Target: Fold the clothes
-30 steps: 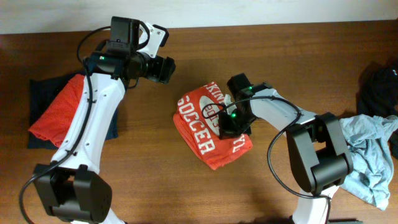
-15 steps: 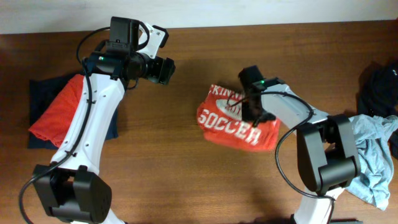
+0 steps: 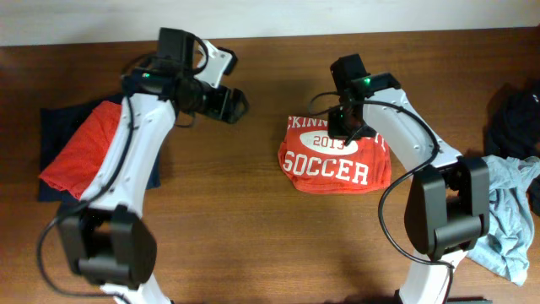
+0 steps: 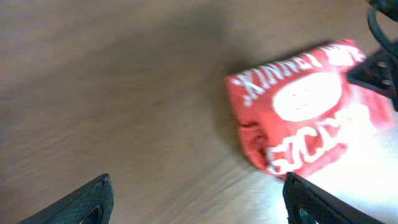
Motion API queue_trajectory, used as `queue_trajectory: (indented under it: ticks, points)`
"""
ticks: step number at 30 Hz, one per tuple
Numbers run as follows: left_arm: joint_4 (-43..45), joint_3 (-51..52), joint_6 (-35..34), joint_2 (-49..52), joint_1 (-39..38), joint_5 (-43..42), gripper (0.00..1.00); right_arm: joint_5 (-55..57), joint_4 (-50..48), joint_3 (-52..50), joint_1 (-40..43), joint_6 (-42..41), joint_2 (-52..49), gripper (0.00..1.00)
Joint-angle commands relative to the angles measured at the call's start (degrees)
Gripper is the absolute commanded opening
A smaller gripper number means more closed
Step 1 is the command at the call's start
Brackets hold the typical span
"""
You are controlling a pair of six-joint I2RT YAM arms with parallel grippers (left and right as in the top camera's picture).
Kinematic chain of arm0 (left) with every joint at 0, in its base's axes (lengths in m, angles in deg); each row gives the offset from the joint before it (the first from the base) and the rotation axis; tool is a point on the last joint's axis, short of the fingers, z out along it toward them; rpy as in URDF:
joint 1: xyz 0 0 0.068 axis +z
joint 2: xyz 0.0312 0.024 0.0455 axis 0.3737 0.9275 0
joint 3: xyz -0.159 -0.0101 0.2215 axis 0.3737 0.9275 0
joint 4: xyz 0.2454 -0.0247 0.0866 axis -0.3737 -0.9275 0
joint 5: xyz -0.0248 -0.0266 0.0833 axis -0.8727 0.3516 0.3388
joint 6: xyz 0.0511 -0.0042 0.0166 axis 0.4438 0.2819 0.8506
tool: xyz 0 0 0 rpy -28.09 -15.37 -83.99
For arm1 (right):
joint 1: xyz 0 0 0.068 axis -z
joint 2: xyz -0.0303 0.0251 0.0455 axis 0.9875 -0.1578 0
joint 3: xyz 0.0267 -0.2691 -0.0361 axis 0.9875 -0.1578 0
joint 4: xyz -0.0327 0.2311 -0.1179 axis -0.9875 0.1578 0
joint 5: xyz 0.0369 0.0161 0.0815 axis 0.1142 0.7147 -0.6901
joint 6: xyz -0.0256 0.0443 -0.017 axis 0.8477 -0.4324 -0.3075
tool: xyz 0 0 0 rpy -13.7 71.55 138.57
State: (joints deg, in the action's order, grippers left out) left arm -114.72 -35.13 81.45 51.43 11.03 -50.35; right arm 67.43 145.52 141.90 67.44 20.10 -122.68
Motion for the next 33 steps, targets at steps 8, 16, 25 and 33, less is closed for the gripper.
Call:
queue_trajectory:
  ticks: [8,16,25,33]
  points:
    - [0.5,-0.8,-2.9,15.8,-1.6,-18.8,0.87,-18.3,1.8,0.7,0.4,-3.0,0.9,0.04]
    - [0.9,-0.8,-6.7,22.9,-2.3,-25.7,0.87,-15.0,2.3,-0.3,0.4,-9.2,-3.5,0.04]
    - [2.5,-0.8,-14.4,23.8,-4.7,-25.5,0.87,-12.4,5.2,-0.3,2.5,-15.1,-9.4,0.04]
    - [3.6,-0.8,-24.7,25.5,-8.9,-19.6,0.93,-14.5,5.9,-0.3,4.9,-11.8,-9.4,0.04]
